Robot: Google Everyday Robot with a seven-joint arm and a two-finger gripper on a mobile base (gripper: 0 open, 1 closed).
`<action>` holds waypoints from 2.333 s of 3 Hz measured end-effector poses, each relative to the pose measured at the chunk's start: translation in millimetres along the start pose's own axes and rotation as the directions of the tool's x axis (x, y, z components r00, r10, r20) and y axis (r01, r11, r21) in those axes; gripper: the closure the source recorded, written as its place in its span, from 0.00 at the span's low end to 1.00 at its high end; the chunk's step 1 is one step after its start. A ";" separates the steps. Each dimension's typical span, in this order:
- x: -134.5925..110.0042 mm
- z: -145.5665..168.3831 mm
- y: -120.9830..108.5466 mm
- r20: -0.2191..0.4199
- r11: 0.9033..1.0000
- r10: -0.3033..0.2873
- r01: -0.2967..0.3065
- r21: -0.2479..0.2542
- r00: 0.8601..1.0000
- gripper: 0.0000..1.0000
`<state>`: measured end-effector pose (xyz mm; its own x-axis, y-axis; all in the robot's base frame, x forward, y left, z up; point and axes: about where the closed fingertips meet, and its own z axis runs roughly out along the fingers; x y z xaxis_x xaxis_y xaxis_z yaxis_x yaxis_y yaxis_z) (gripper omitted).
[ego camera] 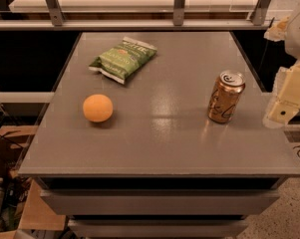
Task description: Move orange can near orange
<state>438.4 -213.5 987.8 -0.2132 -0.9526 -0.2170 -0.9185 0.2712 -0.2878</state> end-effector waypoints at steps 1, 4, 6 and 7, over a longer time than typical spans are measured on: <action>0.0 -0.1 0.0 0.000 1.000 0.000 0.000 0.000 1.000 0.00; -9.8 37.2 -9.7 0.198 0.996 -0.023 0.038 -0.075 0.980 0.00; -0.2 80.7 -33.8 0.310 0.994 0.014 0.020 -0.106 0.951 0.00; 5.5 97.6 -41.6 0.340 0.991 0.038 0.008 -0.133 0.940 0.00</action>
Offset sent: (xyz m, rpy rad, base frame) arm 0.0040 0.0038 -0.0057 0.0573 0.0250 0.0299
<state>507.9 -216.5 907.5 -0.1219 -0.8383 -0.5315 -0.9563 0.2426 -0.1634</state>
